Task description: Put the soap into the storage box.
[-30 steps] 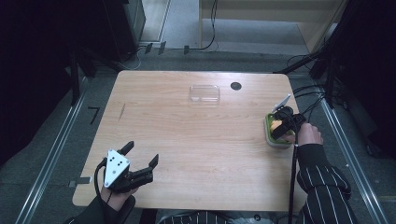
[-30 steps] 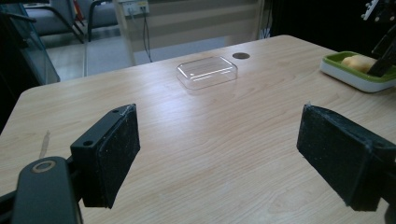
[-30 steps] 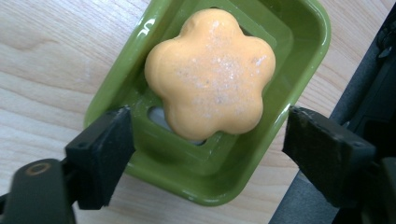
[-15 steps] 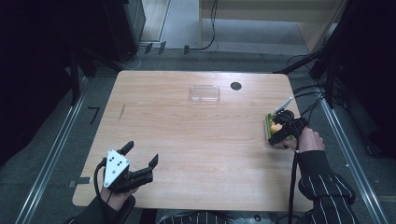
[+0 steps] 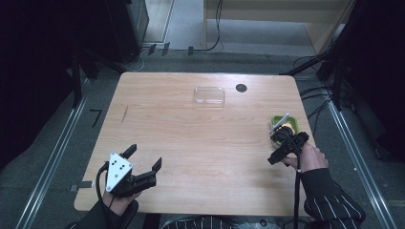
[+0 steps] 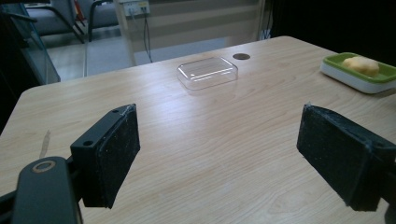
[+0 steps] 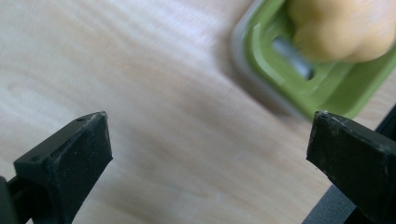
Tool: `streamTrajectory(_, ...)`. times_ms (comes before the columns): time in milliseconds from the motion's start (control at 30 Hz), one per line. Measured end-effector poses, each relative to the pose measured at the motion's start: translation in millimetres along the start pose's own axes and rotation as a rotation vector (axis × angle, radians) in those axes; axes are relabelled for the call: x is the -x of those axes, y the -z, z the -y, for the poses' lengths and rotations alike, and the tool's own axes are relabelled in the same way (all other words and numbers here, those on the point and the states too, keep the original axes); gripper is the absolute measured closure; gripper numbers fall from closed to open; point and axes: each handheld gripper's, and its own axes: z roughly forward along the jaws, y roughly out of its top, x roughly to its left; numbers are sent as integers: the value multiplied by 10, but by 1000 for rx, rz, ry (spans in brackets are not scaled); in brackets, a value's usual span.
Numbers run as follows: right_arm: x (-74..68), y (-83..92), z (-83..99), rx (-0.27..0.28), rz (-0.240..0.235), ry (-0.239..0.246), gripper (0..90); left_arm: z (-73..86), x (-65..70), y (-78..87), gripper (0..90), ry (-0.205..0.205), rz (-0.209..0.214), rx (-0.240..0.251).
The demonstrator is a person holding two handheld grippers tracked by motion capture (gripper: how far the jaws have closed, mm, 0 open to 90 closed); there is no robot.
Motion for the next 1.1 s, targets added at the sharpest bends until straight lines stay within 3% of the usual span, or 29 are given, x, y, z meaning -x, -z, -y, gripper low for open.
streamTrajectory(133,-99,-29,86,-23,5,17,2,0,4,-3,137,-1,1,1)
streamTrajectory(467,-299,-105,369,-6,-13,71,4,0,-1,1,137,-1,1,0)
streamTrajectory(800,-438,-108,694,28,-21,59,8,-1,6,-2,137,0,0,0)
streamTrajectory(1100,-487,-142,767,22,-39,83,18,-5,9,-10,137,1,-3,-1)
